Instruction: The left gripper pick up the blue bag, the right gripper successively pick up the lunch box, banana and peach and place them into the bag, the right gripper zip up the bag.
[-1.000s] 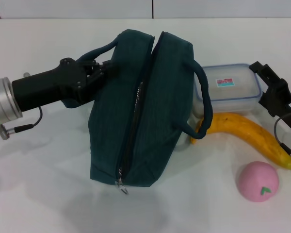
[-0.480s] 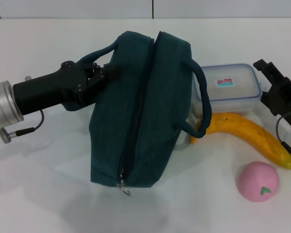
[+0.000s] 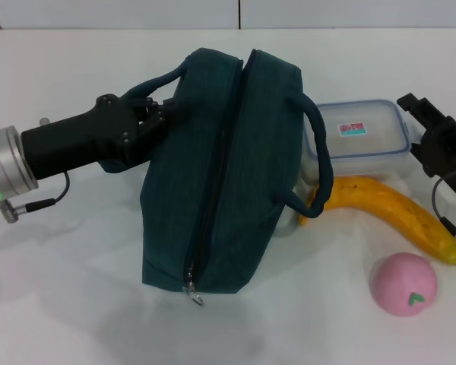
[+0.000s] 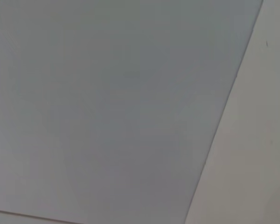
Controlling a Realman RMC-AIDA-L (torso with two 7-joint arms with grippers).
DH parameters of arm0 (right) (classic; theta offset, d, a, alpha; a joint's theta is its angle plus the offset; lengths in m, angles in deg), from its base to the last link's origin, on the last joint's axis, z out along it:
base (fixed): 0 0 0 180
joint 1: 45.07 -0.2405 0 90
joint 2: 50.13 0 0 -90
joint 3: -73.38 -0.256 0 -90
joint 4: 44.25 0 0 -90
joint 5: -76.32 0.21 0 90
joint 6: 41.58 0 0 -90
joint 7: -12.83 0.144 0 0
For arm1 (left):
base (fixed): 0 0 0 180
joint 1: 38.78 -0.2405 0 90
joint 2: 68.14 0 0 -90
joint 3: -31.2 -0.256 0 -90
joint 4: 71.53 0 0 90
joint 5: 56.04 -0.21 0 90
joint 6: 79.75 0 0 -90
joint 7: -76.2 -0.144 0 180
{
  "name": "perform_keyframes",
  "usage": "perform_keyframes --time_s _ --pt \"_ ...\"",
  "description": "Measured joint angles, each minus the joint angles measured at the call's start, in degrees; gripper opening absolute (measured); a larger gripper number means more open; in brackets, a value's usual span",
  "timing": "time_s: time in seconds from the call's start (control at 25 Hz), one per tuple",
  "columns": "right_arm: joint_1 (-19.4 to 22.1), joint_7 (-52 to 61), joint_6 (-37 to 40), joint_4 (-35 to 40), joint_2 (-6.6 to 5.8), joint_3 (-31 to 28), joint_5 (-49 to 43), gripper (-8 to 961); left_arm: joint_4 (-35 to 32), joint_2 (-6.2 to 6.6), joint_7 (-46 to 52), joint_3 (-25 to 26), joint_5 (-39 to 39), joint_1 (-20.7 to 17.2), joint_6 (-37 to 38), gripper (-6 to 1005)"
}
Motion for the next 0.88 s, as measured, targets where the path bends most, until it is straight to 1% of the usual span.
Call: perform_keyframes --time_s 0.32,0.56,0.64,0.88 --pt "-0.1 0.0 -0.1 0.0 0.0 -0.3 -0.1 482 0.0 0.0 -0.2 0.0 0.0 0.4 -0.3 31" --pt "-0.1 -0.6 0.0 0.3 0.0 -0.4 -0.1 315 0.0 0.0 -0.4 0.0 0.1 0.6 -0.3 31" --pt "-0.1 -1.1 -0.1 0.4 0.0 -0.4 -0.1 220 -0.2 0.01 -0.4 0.0 0.2 0.7 -0.3 31" --pt "-0.2 -4.0 -0.3 1.0 0.0 0.0 -0.1 151 -2.0 0.27 -0.2 0.0 0.3 0.7 0.0 31"
